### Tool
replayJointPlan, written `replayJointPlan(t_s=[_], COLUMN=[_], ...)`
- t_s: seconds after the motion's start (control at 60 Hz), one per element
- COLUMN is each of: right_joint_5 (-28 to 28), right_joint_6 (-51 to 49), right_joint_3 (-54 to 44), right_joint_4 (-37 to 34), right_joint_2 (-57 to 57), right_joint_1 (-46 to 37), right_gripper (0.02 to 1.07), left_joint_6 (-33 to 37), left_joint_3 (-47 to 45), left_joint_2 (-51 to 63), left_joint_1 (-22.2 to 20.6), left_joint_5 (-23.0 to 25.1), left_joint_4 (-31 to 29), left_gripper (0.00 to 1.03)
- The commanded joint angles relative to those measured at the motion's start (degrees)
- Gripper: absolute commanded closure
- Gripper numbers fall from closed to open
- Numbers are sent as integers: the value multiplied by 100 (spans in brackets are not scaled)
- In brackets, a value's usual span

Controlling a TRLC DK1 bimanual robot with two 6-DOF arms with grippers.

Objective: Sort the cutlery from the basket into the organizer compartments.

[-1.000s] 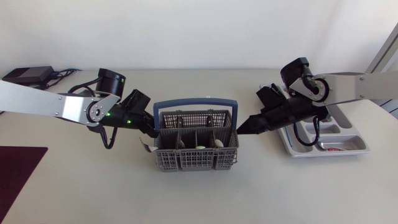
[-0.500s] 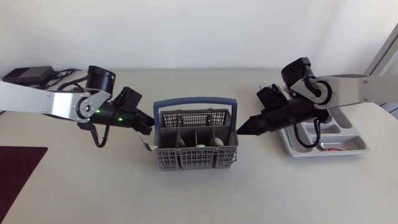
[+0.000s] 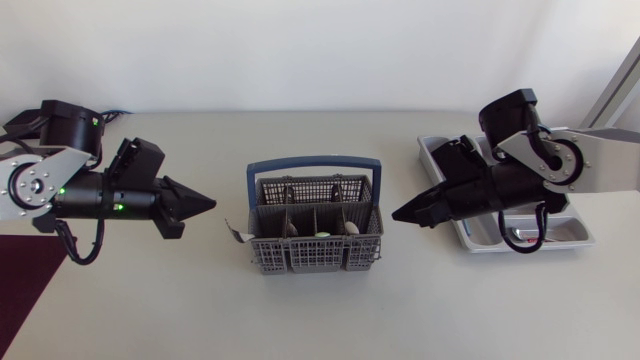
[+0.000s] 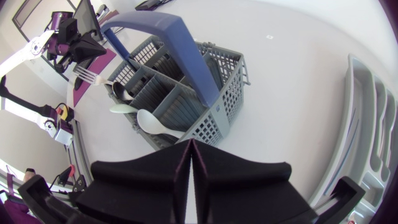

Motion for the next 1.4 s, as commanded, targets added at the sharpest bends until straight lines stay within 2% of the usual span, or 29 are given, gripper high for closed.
replayJointPlan(t_s=[0.0, 0.117, 0.233, 0.483, 0.65, 0.717, 0.917, 1.267, 1.383], right_joint_5=[64, 389, 960, 1997, 2041, 2077, 2411, 2551, 2736], right_joint_6=[-165, -226, -130, 81, 64, 55, 46, 591, 573], right_joint_3=[-236, -324, -394, -429, -429, -421, -280, 1100, 1276], right_joint_4=[-74, -162, -215, -162, -127, -118, 14, -329, -241], right_joint_2=[-295, -664, -1042, -1507, -1499, -1507, -1349, -198, 110], right_joint_1=[5, 295, 884, 2202, 2422, 2527, 3046, 3652, 3933], right_gripper=[89, 85, 82, 78, 78, 78, 78, 75, 75], left_joint_6=[424, 591, 670, 626, 556, 529, 529, 600, 608], left_joint_3=[-325, -492, -659, -1125, -1257, -1257, -1248, -1415, -1468], left_joint_2=[-243, -428, -691, -1368, -1658, -1746, -1983, -2027, -2071], left_joint_1=[103, 165, 191, -151, -406, -415, -459, -362, -362], left_joint_5=[80, 80, 133, 142, 133, 133, 124, 89, 89], left_joint_4=[-138, -261, -393, -384, -314, -331, -375, -357, -349], left_gripper=[100, 100, 100, 100, 98, 95, 95, 95, 96])
